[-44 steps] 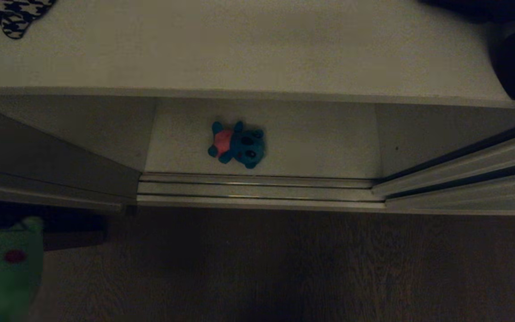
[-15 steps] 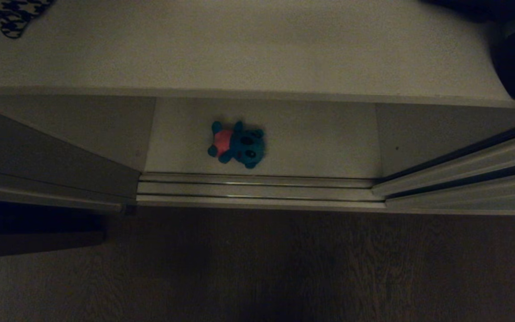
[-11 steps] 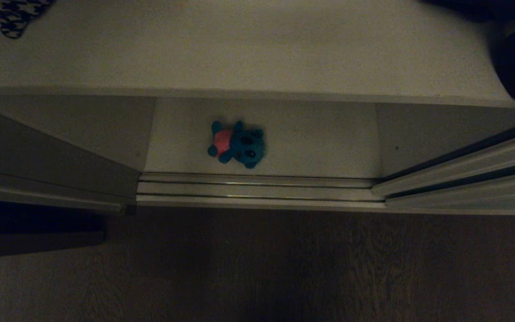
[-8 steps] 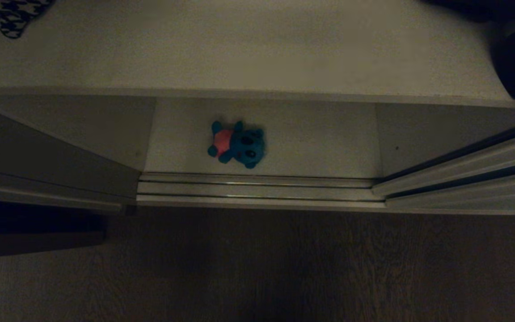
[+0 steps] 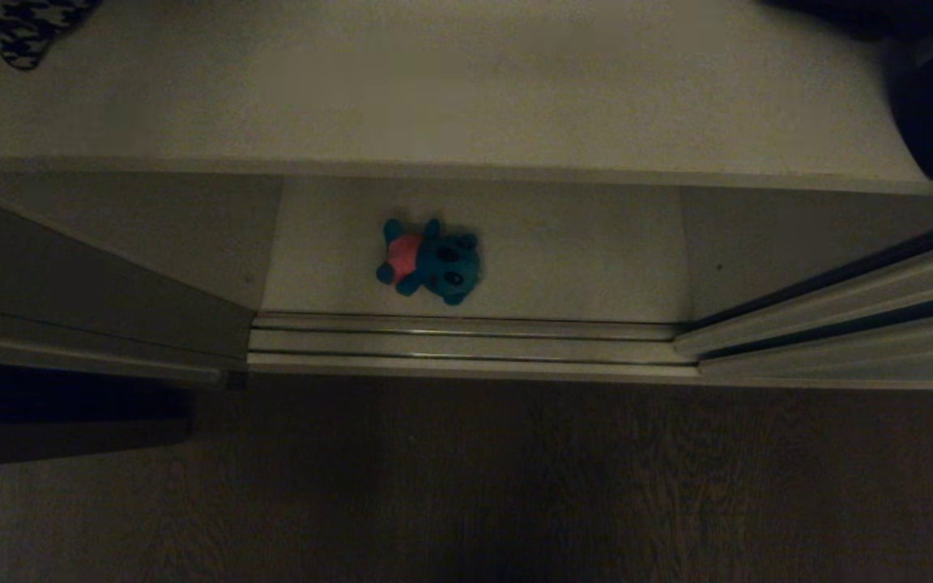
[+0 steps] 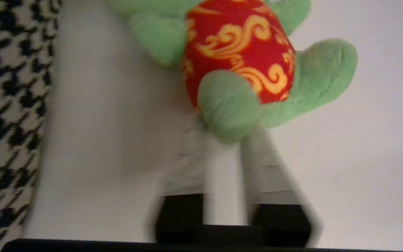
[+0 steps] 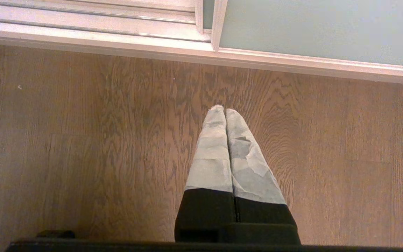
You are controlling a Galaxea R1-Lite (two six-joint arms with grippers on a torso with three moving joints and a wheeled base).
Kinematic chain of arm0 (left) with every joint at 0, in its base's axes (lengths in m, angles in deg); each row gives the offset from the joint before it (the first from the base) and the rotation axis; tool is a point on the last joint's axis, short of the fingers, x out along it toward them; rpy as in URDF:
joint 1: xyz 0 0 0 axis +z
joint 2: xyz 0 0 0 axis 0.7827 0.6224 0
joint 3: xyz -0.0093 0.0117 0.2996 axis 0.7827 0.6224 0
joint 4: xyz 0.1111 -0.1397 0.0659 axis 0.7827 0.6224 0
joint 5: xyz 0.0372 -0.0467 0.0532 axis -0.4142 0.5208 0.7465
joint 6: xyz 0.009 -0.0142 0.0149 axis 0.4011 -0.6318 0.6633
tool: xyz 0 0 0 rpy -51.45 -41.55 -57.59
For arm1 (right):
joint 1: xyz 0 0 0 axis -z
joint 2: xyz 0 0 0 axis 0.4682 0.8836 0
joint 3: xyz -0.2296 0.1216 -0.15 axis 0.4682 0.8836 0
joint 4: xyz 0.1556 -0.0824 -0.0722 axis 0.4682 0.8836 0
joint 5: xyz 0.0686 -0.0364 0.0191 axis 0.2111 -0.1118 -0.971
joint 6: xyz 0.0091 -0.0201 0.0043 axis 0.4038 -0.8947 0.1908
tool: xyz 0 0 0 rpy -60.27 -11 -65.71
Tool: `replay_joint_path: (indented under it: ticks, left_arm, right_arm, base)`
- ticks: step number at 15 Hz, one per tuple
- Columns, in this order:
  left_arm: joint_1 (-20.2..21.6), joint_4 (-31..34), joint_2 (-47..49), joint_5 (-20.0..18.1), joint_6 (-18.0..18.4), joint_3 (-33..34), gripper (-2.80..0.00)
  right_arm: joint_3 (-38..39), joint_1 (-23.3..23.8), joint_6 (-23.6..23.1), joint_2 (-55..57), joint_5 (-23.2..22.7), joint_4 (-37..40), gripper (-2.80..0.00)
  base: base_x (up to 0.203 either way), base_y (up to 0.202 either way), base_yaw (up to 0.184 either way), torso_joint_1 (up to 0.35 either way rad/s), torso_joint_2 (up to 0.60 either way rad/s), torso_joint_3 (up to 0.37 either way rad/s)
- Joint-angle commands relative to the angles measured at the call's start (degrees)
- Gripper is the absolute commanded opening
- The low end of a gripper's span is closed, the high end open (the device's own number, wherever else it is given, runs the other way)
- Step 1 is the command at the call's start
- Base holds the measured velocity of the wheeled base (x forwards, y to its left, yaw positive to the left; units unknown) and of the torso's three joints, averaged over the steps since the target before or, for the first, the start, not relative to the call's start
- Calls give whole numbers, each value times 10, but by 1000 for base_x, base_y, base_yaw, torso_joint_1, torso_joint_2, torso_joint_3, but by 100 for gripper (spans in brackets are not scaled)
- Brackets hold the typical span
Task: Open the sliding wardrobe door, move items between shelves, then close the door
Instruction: Place the green doll on the higher shelf
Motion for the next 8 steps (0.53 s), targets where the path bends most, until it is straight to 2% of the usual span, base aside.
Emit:
replay_joint_path:
  ticks: [1, 8]
  left_arm:
    - [7, -1, -5, 0, 0, 0, 0]
    - [7, 24, -62, -7, -5, 1, 0]
  right_arm:
    - [0, -1, 0, -2, 0, 0, -280]
    - [0, 0, 0, -2, 0, 0, -280]
  base:
    - [0, 0, 0, 0, 0, 0]
    - [0, 0, 0, 0, 0, 0]
